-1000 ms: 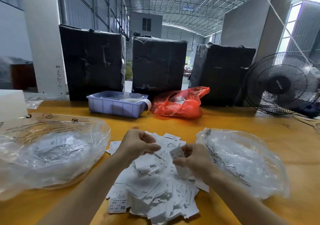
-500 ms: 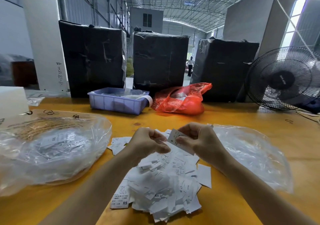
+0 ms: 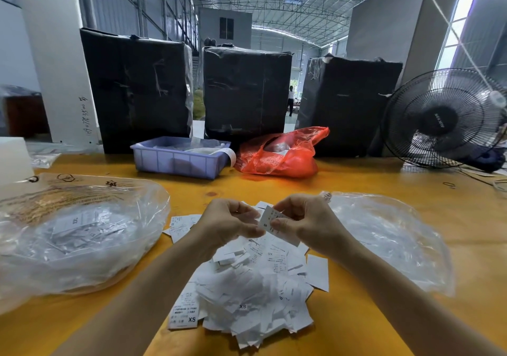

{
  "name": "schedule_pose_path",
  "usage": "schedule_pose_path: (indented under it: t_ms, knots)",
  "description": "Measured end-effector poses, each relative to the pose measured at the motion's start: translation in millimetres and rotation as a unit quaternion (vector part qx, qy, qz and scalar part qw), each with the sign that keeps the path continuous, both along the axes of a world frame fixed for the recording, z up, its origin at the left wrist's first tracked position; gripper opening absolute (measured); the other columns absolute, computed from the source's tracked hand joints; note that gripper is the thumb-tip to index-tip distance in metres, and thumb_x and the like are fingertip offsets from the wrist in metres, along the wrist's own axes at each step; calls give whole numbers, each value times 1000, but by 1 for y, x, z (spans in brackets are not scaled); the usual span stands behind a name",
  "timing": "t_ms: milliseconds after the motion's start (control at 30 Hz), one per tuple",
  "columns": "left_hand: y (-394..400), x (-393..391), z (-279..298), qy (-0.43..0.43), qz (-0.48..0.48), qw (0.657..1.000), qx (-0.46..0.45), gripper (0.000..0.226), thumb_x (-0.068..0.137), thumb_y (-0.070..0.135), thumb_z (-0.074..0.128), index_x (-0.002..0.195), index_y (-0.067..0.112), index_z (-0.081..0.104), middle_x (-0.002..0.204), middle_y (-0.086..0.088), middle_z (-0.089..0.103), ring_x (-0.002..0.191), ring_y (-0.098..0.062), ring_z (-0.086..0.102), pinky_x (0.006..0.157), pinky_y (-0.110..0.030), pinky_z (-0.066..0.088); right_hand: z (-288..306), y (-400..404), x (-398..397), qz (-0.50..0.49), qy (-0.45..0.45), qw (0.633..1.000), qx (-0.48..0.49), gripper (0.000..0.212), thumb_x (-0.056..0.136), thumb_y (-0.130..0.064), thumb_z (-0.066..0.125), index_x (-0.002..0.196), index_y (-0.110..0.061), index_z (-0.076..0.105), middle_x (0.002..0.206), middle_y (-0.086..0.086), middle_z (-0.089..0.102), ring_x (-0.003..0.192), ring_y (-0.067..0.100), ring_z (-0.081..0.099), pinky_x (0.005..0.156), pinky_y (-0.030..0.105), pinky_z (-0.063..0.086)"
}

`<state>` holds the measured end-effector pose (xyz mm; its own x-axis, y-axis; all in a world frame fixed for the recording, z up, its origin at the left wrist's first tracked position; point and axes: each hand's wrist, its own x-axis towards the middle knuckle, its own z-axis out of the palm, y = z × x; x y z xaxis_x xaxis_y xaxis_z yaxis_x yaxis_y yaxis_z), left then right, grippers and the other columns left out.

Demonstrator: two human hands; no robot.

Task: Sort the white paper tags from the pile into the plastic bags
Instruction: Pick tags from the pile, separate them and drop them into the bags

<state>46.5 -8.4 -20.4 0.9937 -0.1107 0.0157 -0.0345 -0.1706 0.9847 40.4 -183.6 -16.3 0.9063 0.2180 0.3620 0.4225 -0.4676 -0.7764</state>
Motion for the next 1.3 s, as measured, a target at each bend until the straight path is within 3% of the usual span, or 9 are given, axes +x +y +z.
schedule_pose_path:
  t_ms: [200,367,500,600,700,1300]
  knots:
    - [1,-1,0,4,-15,1000,1,28,63,4,84,82,15,68,73,10,74,61,-1,66,67,-29,39,2,-2,1,-29,-29,999,-5,15,79,-6,73,92,-10,67,88,7,72,80,18,69,74,34,58]
    - [1,-1,1,-6,0,1000,-15,21,70,15,80,87,12,68,69,3,74,50,0,59,59,-23,38,3,-3,0,-22,-25,999,-4,17,79,-5,73,94,-8,67,89,8,72,81,18,69,75,35,58]
    - [1,-2,2,-2,10,999,-34,29,62,8,83,86,12,67,66,2,73,51,-1,62,55,-17,41,4,-3,1,-28,-32,999,10,15,80,-6,73,93,-9,67,87,7,72,80,17,70,73,32,59]
    - [1,-1,2,2,16,999,-47,28,61,5,82,83,12,67,62,3,72,52,-1,63,60,-20,44,4,-4,1,-25,-27,999,20,15,80,-6,73,93,-8,66,86,7,72,78,18,70,69,30,59]
    - [1,0,2,8,14,998,-55,26,65,-1,80,83,10,66,62,1,72,53,-4,65,52,-15,48,3,-2,1,-13,-23,1000,17,17,79,-5,73,94,-8,66,86,8,72,79,19,70,71,33,59]
    - [-2,-6,4,-53,7,999,-4,30,64,-4,81,88,5,65,64,-4,72,49,-5,63,43,-10,42,-1,0,1,1,-29,999,-41,16,80,-7,72,94,-10,67,86,10,71,79,24,68,74,43,58]
